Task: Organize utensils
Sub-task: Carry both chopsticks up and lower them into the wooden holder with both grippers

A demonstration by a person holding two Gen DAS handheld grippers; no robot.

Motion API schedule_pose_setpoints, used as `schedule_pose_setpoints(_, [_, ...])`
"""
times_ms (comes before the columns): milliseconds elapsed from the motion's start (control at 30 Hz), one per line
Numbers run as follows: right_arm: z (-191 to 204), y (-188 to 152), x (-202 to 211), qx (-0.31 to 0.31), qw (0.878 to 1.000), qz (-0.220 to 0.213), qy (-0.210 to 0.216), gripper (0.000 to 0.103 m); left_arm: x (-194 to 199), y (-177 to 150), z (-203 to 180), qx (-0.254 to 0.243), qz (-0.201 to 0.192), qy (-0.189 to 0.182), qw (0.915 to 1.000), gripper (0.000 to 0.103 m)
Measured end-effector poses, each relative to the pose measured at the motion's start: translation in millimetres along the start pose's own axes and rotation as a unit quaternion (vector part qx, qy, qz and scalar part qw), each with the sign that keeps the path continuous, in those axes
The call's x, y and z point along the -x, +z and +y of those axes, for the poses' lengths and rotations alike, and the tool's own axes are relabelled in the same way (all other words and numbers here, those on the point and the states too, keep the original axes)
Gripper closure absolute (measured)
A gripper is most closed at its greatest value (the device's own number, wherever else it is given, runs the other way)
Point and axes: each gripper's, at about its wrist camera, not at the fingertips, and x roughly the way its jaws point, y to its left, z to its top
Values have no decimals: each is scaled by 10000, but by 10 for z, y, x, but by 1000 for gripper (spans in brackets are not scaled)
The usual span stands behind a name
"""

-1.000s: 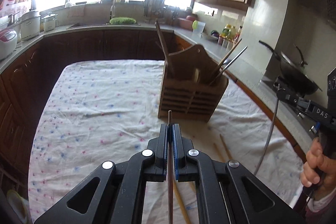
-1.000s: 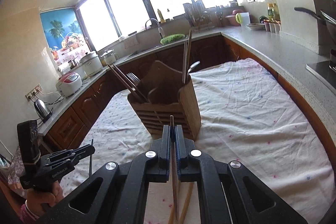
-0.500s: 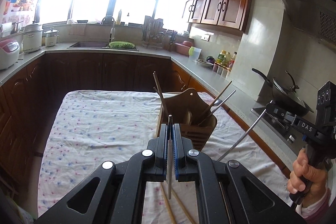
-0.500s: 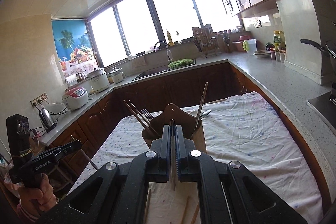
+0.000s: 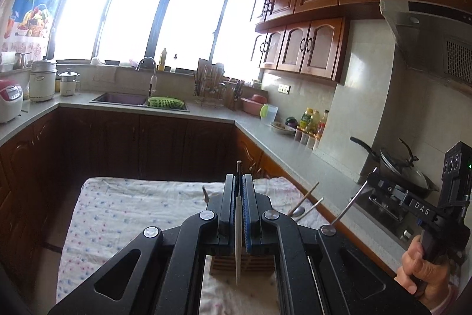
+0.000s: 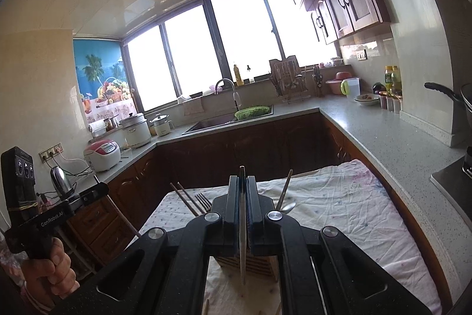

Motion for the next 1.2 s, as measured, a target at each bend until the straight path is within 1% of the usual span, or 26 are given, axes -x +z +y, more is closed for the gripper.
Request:
schedule_pose_setpoints(100, [-23, 148, -60, -15, 9998, -184, -52, 99, -138, 119, 1, 45, -215, 24, 9998, 100])
schedule_pose_setpoints(200, [-64, 281, -163, -53, 9994, -316, -112, 99, -350, 146, 46, 146, -361, 82, 9992, 100])
schedule_pose_setpoints(333, [-133, 332, -372, -85, 9993, -306, -216, 99, -688, -1, 78, 260, -420, 198, 9986, 100])
schedule_pose_setpoints(467, [-207, 191, -558, -120, 9993, -151, -306, 99, -1007, -237, 64, 228, -221, 325, 9990, 100])
schedule_pose_setpoints(567, [-261, 39, -658, -158, 9992, -10, -364, 99, -1203, -424, 84, 238, -21, 341, 9991, 100])
schedule_pose_setpoints(700, [-323, -160, -777, -208, 9986, 242, -420, 99, -1390, -613, 157, 332, 233, 407, 9983, 100])
schedule_pose_setpoints(767, [-354, -243, -823, -223, 9981, 362, -449, 99, -1476, -630, 211, 380, 354, 435, 9977, 100])
schedule_pose_setpoints(867, [-353, -277, -822, -166, 9981, 345, -493, 99, -1518, -625, 316, 473, 525, 428, 9966, 100])
schedule_pose_setpoints(933, [-343, -262, -823, -188, 9979, 378, -488, 99, -1520, -604, 338, 478, 496, 385, 9969, 100])
schedule_pose_setpoints(1200, [-346, -246, -847, -227, 9976, 425, -493, 98, -1522, -505, 322, 413, 563, 411, 9967, 99])
